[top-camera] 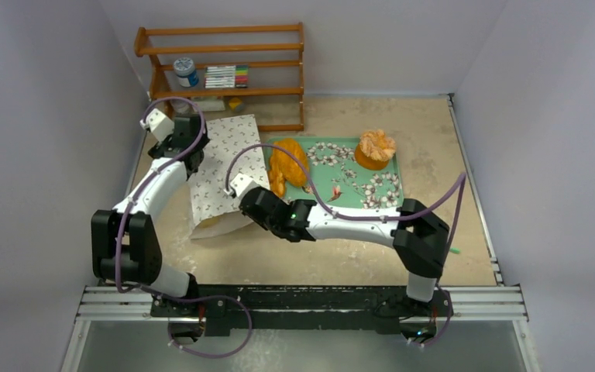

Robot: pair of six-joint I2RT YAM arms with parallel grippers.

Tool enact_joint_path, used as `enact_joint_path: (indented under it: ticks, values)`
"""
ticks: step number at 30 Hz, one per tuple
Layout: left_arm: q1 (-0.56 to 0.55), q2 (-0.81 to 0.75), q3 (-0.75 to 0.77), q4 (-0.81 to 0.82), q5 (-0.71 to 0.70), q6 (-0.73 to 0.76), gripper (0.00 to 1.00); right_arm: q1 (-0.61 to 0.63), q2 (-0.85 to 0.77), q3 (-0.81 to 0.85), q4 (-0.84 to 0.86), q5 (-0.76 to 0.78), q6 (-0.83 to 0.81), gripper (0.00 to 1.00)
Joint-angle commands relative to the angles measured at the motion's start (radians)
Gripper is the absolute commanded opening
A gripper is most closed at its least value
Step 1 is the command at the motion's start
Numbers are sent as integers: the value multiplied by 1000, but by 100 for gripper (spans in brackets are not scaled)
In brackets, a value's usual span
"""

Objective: Take the fake bread out of the paper bag

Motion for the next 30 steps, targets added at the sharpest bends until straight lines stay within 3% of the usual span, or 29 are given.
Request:
enact_joint_path:
  ticks: [1,6,14,30]
  values:
    - [2,10,12,17,-57,19,90,-31,64,128,134,-24,-89,0]
    - [2,22,15,23,-60,17,90,-49,117,211,123,-29,-80,0]
    - [-10,78,20,50,-12,4,89,20,15,125,7,4,62,0]
    - [-97,222,112,34,-68,-37,88,177,-149,4,-137,6,267,0]
